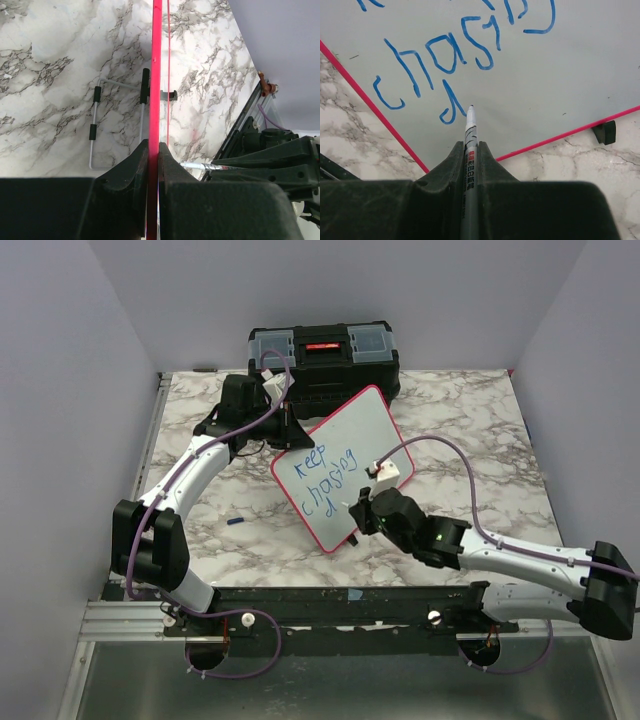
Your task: Write a sentence on the whiteboard
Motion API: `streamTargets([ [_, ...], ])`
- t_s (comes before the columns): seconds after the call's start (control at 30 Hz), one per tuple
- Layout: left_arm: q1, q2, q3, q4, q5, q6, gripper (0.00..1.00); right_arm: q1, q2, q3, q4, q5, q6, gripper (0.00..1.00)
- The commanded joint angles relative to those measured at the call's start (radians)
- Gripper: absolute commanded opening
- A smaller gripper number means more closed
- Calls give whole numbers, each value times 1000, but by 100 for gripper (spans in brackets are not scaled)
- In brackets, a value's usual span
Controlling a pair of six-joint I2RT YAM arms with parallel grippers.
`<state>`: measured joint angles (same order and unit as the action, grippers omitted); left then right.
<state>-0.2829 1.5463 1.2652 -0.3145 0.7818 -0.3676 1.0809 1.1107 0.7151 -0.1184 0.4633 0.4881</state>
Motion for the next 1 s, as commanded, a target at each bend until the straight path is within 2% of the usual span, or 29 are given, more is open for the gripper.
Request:
streamTargets([
  [0.0, 2, -19, 1, 55, 34, 6, 0, 3, 47, 34, 60, 23, -31, 1],
  [0.47, 2, -16, 4, 54, 37, 6, 0, 2, 120, 73, 96, 39, -64, 1],
  [0.97, 2, -19, 2, 54, 40, 5, 0, 2, 134, 13, 67, 31, -37, 1],
])
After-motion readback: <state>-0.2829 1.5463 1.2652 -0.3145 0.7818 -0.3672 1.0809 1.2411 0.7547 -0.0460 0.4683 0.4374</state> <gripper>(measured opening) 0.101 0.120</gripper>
